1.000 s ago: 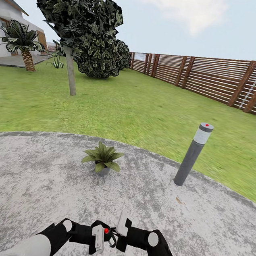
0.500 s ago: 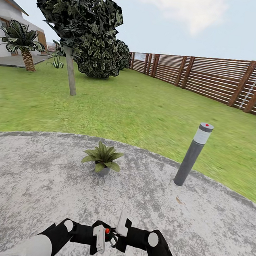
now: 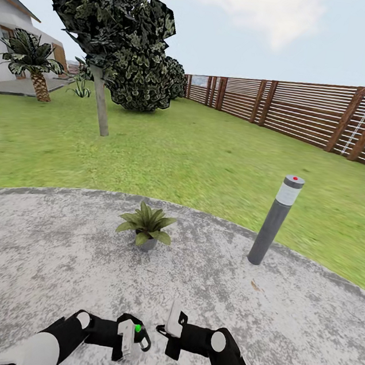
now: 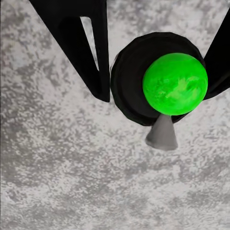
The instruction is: Pick up the pesticide atomizer in the garden and spray insectifuge to fully cover both potted plants in the garden.
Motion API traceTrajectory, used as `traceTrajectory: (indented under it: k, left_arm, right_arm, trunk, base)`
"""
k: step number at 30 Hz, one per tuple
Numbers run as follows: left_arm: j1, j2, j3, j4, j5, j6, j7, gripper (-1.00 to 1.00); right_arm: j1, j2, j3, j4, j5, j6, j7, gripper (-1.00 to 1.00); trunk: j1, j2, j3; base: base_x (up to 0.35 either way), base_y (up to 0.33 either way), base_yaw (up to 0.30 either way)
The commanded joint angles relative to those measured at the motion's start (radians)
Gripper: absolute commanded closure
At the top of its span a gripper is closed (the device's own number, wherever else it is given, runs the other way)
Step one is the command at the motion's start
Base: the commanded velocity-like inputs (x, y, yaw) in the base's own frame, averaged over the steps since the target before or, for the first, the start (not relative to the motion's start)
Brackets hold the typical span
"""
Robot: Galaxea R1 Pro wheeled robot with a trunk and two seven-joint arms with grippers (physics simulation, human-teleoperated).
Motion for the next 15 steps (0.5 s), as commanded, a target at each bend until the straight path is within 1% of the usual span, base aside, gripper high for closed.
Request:
traceTrajectory:
  k: [1,3,5,6,8,9,10,11,12,13,15]
  left_arm:
    - [0.000,0.010,0.010,-0.001,-0.004,-0.002,-0.005,1.00]
    - [0.000,0.041,0.009,-0.001,-0.007,-0.002,-0.005,1.00]
    - [0.001,0.104,0.008,0.001,-0.011,0.000,-0.004,1.00]
    - [0.002,0.120,0.008,0.001,-0.013,0.001,-0.003,1.00]
    - [0.003,0.168,0.008,0.002,-0.014,0.002,-0.002,1.00]
    - [0.003,0.183,0.008,0.002,-0.015,0.005,0.001,1.00]
    - [0.004,0.190,0.009,0.002,-0.013,0.007,0.003,1.00]
    - [0.004,0.196,0.023,-0.003,-0.006,0.012,0.011,1.00]
    - [0.004,0.195,0.042,-0.006,0.001,0.014,0.028,1.00]
    - [0.004,0.194,0.066,-0.006,0.008,0.015,0.054,1.00]
    - [0.004,0.194,0.128,-0.003,0.022,0.016,0.120,1.00]
  right_arm:
    - [0.000,0.000,-0.001,0.000,0.007,-0.004,0.001,1.00]
    - [0.000,0.000,-0.001,0.002,0.007,-0.004,0.001,1.00]
    - [0.000,0.000,-0.001,0.004,0.007,-0.004,0.001,1.00]
    - [0.000,0.000,-0.002,0.005,0.007,-0.004,0.001,1.00]
    - [0.000,0.000,-0.009,0.006,0.008,-0.005,-0.003,1.00]
    - [0.000,0.000,-0.011,0.007,0.009,-0.005,-0.005,1.00]
    - [0.000,0.000,-0.013,0.008,0.010,-0.006,-0.006,1.00]
    - [0.000,0.000,-0.032,0.024,0.010,-0.006,-0.018,1.00]
    - [0.000,0.000,-0.079,0.047,0.010,-0.006,-0.052,1.00]
    - [0.000,-0.003,-0.135,0.080,0.010,-0.006,-0.096,1.00]
    - [0.000,-0.051,-0.256,0.153,0.011,-0.006,-0.186,1.00]
  trunk:
    - [0.000,0.000,-0.001]
    - [0.000,0.000,-0.001]
    - [0.000,0.000,-0.001]
    - [0.000,0.000,-0.001]
    - [0.000,0.000,-0.001]
    - [0.000,0.000,-0.001]
    - [0.000,0.000,-0.001]
    - [0.000,0.000,-0.001]
    - [0.000,0.000,-0.001]
    - [0.000,0.000,-0.001]
    - [0.000,0.000,-0.001]
  base:
    - [0.000,0.000,0.000]
    - [0.000,0.000,0.000]
    - [0.000,0.000,0.000]
    - [0.000,0.000,0.000]
    - [0.000,0.000,0.000]
    - [0.000,0.000,0.000]
    - [0.000,0.000,0.000]
    - [0.000,0.000,0.000]
    - [0.000,0.000,0.000]
    - [0.000,0.000,0.000]
    - [0.000,0.000,0.000]
